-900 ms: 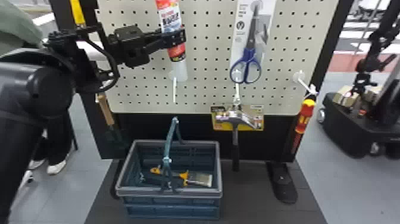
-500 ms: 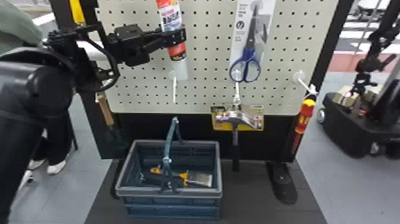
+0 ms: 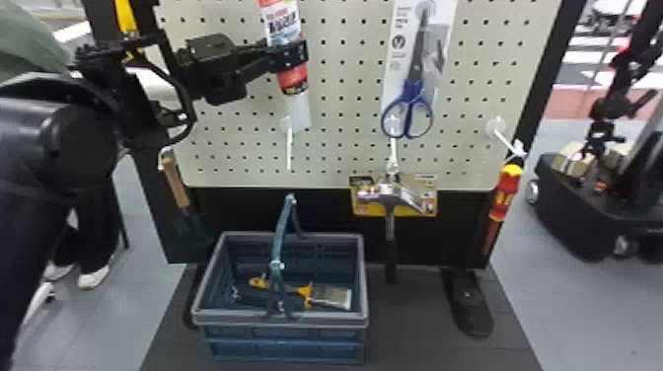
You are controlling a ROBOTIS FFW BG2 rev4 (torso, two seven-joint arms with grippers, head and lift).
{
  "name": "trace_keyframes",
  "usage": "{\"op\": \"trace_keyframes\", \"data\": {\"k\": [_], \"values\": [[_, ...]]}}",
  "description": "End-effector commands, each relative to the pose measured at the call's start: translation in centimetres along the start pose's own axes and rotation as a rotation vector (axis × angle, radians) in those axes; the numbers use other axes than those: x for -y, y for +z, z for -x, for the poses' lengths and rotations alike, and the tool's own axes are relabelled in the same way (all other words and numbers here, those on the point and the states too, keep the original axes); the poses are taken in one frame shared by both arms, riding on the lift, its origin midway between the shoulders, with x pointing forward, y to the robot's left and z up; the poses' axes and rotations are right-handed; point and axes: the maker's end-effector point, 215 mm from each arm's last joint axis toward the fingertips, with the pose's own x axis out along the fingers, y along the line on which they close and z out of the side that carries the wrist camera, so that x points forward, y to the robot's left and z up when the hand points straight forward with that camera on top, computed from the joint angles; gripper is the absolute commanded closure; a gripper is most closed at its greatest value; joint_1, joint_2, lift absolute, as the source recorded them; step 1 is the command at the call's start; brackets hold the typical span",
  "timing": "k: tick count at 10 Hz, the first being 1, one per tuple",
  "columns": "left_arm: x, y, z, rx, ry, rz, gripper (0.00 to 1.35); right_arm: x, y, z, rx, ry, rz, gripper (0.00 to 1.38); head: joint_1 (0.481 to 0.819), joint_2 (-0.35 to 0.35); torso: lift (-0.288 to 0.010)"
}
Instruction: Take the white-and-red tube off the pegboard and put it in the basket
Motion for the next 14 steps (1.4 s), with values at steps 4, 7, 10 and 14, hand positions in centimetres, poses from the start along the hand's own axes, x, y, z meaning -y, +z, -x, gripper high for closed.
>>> {"op": "trace_keyframes", "data": {"k": [4,7,10,14], "values": [[1.0,3.6,0.0,0.028,0.012,-0.108,1.23,0.1,-0.1,0.0,-0.002,0.0,-0.003,0.13,0.549,0.0,-0.1],[1.9,3.6,1.1,0.061,0.037,-0.108,1.23,0.1,-0.4,0.1,-0.006,-0.002,-0.007,0.13,0.549,0.0,-0.1],[1.1,1.5,3.5,0.096,0.108,-0.048,1.23,0.1,-0.5,0.1,-0.008,-0.003,-0.009,0.13,0.549,0.0,-0.1],[-1.4,-3.5,7.8,0.1,0.246,0.018,1.17,0.1,-0.5,-0.1,-0.008,-0.003,-0.011,0.13,0.549,0.0,-0.1]]}}
